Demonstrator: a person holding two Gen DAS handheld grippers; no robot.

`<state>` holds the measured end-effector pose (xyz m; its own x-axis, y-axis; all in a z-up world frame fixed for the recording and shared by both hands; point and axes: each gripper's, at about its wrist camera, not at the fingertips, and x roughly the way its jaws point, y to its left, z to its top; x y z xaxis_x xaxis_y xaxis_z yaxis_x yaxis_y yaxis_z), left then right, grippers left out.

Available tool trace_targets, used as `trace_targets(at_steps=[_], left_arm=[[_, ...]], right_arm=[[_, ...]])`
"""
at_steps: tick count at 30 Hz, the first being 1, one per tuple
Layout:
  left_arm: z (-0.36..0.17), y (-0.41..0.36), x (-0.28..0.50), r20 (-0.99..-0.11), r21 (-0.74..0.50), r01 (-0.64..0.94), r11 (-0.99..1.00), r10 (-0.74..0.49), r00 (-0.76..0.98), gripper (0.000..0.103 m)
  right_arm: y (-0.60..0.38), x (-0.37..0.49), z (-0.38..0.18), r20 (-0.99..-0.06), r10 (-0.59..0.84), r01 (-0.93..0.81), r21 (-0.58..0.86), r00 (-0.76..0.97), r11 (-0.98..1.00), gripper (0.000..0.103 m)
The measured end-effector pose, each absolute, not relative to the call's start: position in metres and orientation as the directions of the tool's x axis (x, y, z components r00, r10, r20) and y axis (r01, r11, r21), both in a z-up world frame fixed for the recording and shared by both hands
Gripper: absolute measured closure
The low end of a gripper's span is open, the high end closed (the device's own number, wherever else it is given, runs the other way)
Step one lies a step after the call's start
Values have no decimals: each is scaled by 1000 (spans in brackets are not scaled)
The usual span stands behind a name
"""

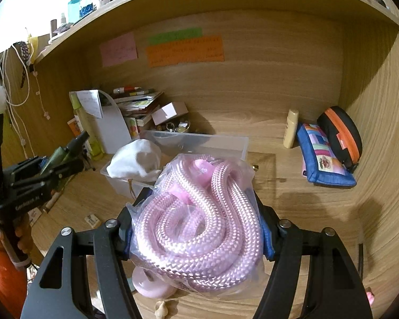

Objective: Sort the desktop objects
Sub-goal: 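Carry the green bottle and pink rope bag into the clear box and release both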

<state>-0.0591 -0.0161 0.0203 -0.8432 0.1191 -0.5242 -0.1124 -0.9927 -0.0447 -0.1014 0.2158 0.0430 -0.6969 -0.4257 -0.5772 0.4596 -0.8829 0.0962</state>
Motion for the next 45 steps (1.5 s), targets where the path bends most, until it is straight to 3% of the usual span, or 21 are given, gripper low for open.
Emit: trace_targets(at_steps=[16, 35, 45], left_arm=[[32, -33, -113, -555, -161, -120, -980, 191, -809, 62], [-21, -36, -201, -677, -191, -111, -975, 213, -705, 62], [-30, -31, -212, -689, -159, -130, -979, 204, -696, 62]], right_arm=[[191, -147, 42, -587, -460, 484, 128, -666, -865, 38], [160, -236, -12, -688, -476, 490, 197, -548, -849, 38], [144, -254, -36, -732, -424, 491, 141, -533, -860, 38]])
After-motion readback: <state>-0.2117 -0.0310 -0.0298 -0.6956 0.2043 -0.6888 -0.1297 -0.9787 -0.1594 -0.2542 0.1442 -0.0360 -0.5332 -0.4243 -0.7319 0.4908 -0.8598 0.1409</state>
